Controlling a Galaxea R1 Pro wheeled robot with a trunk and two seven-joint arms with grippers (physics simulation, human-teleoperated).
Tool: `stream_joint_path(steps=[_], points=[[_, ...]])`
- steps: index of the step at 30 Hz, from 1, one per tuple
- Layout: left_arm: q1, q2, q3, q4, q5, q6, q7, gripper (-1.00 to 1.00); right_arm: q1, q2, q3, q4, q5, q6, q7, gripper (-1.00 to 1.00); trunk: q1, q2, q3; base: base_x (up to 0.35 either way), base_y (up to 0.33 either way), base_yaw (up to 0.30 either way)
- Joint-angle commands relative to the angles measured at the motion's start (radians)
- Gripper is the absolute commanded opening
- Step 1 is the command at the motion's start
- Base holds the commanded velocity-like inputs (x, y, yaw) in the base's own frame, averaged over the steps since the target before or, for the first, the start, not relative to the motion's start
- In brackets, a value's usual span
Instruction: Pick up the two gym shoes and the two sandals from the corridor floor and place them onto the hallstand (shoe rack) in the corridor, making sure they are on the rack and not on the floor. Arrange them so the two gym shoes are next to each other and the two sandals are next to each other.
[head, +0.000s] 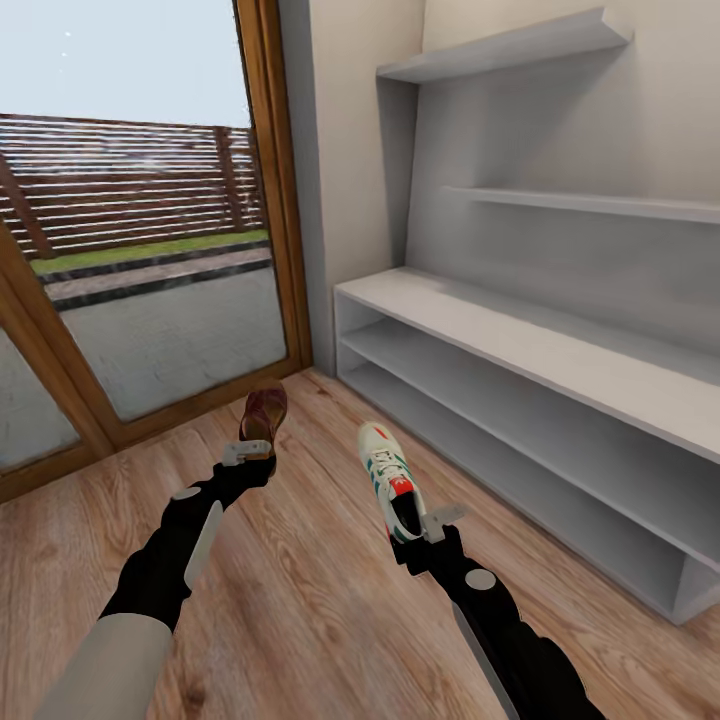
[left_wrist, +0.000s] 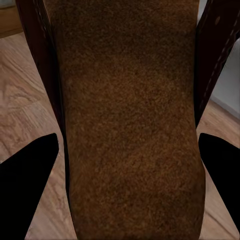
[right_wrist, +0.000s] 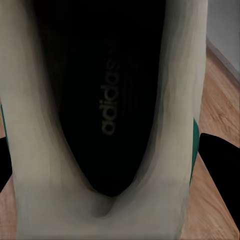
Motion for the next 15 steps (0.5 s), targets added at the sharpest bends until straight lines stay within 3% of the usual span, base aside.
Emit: stream_joint_path(steps=[1, 10, 15], points=[[0.0, -0.001, 0.003, -0.001, 0.008, 0.007, -0.004, -1.0, -0.001, 0.0, 0.0, -0.002, -0.001, 0.006, 0.0, -1.0, 0.0, 0.0, -0.001, 0.242, 0.264, -0.054], [0.0, 0.0, 0.003, -0.001, 0.008, 0.007, -0.004, -1.0, -0.001, 0.0, 0.0, -0.002, -0.001, 0.006, 0.0, -1.0, 0.0, 0.0, 0.004, 0.238, 0.275, -0.198], [0.0, -0.001, 0.003, -0.001, 0.008, 0.007, -0.004, -1.0, -0.001, 0.0, 0.0, -0.002, -0.001, 0.006, -0.002, -1.0, 0.0, 0.0, 0.004, 0.236, 0.279, -0.049]])
